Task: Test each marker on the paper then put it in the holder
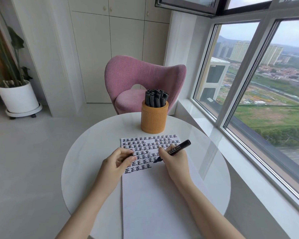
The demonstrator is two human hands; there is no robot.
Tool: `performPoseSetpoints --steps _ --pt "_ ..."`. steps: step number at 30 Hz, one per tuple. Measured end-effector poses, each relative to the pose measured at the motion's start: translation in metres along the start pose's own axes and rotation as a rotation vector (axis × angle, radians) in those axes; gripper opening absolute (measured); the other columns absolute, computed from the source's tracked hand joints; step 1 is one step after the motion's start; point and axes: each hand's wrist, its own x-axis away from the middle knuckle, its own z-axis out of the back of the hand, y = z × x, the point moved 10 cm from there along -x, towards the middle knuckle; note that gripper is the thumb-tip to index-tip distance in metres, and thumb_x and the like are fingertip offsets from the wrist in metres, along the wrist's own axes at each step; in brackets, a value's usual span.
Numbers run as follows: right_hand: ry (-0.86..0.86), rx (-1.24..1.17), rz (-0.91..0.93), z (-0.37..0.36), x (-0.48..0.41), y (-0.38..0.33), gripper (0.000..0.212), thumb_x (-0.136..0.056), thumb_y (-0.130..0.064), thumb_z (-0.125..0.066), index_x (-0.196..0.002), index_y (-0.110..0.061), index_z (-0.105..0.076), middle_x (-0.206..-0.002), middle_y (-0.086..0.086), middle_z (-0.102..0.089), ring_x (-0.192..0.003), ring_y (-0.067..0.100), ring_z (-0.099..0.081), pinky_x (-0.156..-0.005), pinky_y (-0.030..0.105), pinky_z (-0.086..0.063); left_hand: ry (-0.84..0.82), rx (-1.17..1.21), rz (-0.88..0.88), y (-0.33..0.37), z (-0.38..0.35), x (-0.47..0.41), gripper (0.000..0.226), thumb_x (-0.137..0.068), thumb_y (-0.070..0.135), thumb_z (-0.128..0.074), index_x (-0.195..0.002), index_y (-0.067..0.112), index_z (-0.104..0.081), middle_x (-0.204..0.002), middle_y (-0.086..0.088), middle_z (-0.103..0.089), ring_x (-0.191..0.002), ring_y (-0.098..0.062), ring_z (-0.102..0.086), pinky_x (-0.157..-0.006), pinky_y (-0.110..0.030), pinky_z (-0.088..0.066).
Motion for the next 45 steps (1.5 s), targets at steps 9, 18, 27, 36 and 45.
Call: performPoseSetpoints --steps 9,18,27,36,45 --pt "0.001 0.047 0.052 -0.0043 0.0014 -0.0025 0.031 -0.083 -0.013 -0.062 -0.063 -0.008 -0.040 -0.059 0.005 -0.033 -0.052 0.011 -0.026 -0.046 0.020 -0.022 0.000 -0.054 -0.008 0.0009 -0.0013 0.0012 0.015 -0.084 0.006 -0.065 -0.088 0.021 -0.065 -0.077 0.005 -0.070 -0.065 -0.002 -0.061 -0.068 -0.010 -0.046" --pt "-0.021 0.092 0.073 -0.0075 0.0010 -0.0034 0.040 -0.084 -0.016 -0.063 -0.061 0.006 -0.039 -0.059 0.008 -0.034 -0.054 0.013 -0.028 -0.050 0.026 -0.021 -0.007 -0.077 -0.002 0.0016 -0.0029 0.0015 0.016 -0.085 0.005 -0.064 -0.088 0.020 -0.064 -0.073 0.005 -0.069 -0.062 -0.002 -0.059 -0.066 -0.009 -0.046" --pt "0.024 0.108 0.078 -0.0040 0.0017 -0.0046 0.043 -0.083 -0.010 -0.058 -0.057 -0.018 -0.025 -0.053 -0.003 -0.026 -0.052 0.009 -0.021 -0.047 0.024 -0.018 -0.010 -0.085 0.006 0.0013 -0.0021 0.0024 0.014 -0.086 0.006 -0.064 -0.089 0.021 -0.065 -0.081 0.001 -0.071 -0.064 0.000 -0.060 -0.065 -0.009 -0.046" --pt "-0.004 0.056 0.068 -0.0043 0.0015 -0.0035 0.032 -0.083 -0.011 -0.060 -0.061 -0.008 -0.038 -0.059 0.005 -0.031 -0.055 0.011 -0.025 -0.048 0.024 -0.020 -0.014 -0.092 -0.001 0.0024 -0.0033 0.0020 0.015 -0.086 0.005 -0.063 -0.088 0.020 -0.064 -0.082 0.002 -0.071 -0.063 0.004 -0.061 -0.065 -0.007 -0.045" --pt "-0.017 0.073 0.061 -0.0061 0.0028 -0.0033 0.028 -0.079 -0.006 -0.058 -0.061 -0.010 -0.036 -0.060 0.006 -0.030 -0.057 0.014 -0.025 -0.052 0.027 -0.019 -0.017 -0.106 0.001 0.0037 -0.0036 0.0027 0.016 -0.086 0.005 -0.063 -0.088 0.021 -0.064 -0.084 0.000 -0.071 -0.065 0.005 -0.061 -0.065 -0.007 -0.045"
